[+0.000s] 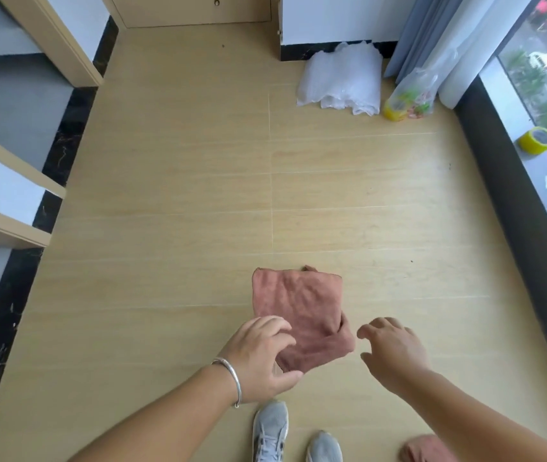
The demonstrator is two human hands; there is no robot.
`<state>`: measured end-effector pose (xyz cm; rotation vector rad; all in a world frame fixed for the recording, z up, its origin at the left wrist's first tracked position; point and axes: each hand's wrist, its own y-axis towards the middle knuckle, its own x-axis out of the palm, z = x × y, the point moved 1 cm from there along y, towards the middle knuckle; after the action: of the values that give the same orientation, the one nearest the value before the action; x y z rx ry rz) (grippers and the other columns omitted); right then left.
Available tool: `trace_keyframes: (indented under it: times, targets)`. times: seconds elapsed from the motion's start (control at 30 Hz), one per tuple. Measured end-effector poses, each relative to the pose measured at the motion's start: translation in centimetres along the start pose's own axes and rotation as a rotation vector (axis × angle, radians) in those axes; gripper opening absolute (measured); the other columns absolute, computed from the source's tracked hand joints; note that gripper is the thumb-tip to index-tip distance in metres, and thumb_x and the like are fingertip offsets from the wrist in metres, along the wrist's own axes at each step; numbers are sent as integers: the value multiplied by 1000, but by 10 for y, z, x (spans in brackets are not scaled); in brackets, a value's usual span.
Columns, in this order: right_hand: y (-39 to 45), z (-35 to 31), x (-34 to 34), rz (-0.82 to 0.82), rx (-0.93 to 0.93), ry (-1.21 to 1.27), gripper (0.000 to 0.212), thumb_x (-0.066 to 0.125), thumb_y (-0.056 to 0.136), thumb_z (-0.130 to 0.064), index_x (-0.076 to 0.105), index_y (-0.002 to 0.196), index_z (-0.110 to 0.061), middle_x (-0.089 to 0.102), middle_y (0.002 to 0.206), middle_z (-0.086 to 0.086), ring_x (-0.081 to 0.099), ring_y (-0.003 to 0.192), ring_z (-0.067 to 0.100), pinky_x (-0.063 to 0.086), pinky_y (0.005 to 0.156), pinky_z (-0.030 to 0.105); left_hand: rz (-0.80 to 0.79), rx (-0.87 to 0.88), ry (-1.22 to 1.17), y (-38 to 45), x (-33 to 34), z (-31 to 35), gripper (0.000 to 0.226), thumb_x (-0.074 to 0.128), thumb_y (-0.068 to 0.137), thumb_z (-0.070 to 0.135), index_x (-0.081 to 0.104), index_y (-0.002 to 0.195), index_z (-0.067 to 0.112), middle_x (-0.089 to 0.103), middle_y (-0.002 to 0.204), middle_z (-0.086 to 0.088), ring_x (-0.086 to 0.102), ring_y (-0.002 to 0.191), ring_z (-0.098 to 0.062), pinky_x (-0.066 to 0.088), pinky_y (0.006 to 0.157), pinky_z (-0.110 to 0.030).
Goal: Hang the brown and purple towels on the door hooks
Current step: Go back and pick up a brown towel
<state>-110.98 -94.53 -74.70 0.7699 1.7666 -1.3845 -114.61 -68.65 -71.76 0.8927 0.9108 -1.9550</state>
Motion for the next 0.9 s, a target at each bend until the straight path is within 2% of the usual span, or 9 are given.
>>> trace_keyframes:
  times: [0.13,0.23,0.33,0.5,0.7,0.9]
  targets:
    - [-9,10,65,-54,44,-25,37,56,86,-43,53,123,-39,55,123,-11,43,122,15,35,94,31,-48,-150,80,-5,55,-19,39,50,86,48,59,118,28,48,125,12,42,120,-10,30,100,-24]
    - [-7,3,119,-76,55,2,39,56,85,-47,54,123,-36,54,123,-10,43,122,15,35,94,32,-121,-257,158,-6,99,-50,32,52,86,39,59,116,28,49,124,10,43,118,-13,31,97,-27]
    - [4,-9,173,-84,43,40,40,57,85,-50,55,122,-34,54,122,-8,43,121,16,35,94,32,-196,-293,222,-4,143,-87,34,55,86,35,58,119,33,47,126,10,41,120,-13,29,100,-28]
    - [40,-22,252,-109,26,81,42,58,86,-50,55,124,-31,54,124,-6,44,121,18,36,95,33,-241,-293,307,19,210,-140,37,60,86,28,60,122,36,48,126,9,42,121,-15,30,99,-30]
    - [103,-25,346,-97,33,89,36,58,86,-49,59,115,-27,56,118,-7,45,116,19,37,95,33,-268,-215,416,87,285,-212,38,55,90,23,59,126,35,53,113,4,47,112,-19,37,86,-32]
    - [159,-12,419,-120,0,75,38,55,87,-44,54,120,-26,52,124,-6,42,120,20,36,96,34,-172,-113,612,174,336,-267,33,51,93,18,62,120,33,57,111,4,52,106,-21,40,76,-33]
